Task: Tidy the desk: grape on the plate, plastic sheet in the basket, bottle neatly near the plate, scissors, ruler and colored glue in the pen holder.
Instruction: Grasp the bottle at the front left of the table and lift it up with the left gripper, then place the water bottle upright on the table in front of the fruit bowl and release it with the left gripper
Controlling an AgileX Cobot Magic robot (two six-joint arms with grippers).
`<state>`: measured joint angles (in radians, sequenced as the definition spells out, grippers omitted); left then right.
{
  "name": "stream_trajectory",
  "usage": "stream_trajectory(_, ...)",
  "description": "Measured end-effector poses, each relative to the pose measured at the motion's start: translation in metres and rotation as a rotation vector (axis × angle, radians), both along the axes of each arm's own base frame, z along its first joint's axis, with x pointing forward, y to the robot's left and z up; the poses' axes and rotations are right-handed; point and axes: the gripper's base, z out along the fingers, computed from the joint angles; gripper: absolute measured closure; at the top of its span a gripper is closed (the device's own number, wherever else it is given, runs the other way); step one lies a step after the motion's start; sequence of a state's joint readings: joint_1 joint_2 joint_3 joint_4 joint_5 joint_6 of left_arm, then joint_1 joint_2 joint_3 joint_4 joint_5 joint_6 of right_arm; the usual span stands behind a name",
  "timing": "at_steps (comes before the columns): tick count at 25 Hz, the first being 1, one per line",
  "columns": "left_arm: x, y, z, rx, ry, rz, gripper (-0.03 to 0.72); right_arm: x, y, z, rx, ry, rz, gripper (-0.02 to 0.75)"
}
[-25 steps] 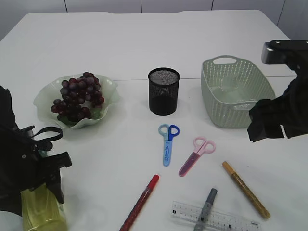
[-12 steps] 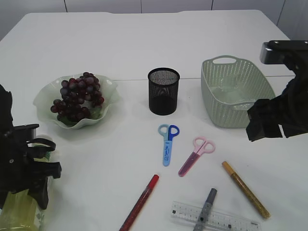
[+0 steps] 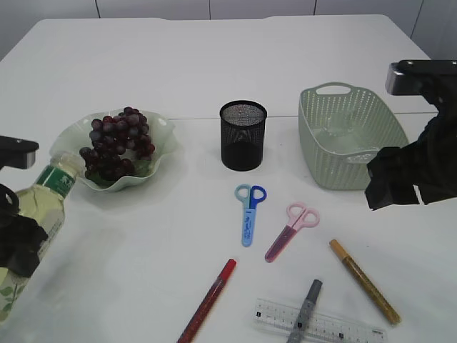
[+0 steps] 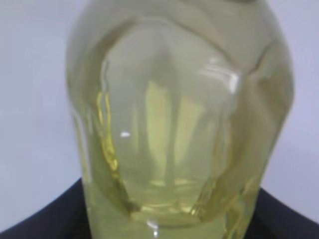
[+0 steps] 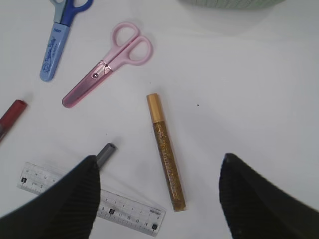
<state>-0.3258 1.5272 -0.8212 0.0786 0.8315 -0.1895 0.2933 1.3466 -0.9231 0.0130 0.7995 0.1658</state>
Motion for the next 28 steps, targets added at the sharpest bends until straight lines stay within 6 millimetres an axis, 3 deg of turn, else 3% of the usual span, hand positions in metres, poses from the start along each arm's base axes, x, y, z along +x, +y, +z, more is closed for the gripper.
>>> stream_trajectory(6,-0.013,0.003,0.044,-0.058,-0.209,-0.120,0.251,0.000,0.000,0.000,0.000,0.002,0.000,0.193)
stream_trajectory(10,-0.025,0.003,0.060,-0.128,-0.332,-0.148,0.251,0.000,0.000,0.000,0.000,0.002,0.000,0.194)
stream_trajectory(19,-0.063,0.013,0.040,-0.261,-0.658,-0.108,0.251,-0.001,0.000,-0.001,-0.006,0.021,0.000,0.193)
stream_trajectory(26,-0.075,0.021,0.020,-0.327,-1.001,-0.086,0.251,-0.001,0.000,-0.001,-0.007,0.017,0.001,0.194)
stream_trajectory(28,-0.076,0.020,0.022,-0.370,-1.087,-0.101,0.251,-0.001,-0.001,-0.001,-0.016,0.012,0.004,0.194)
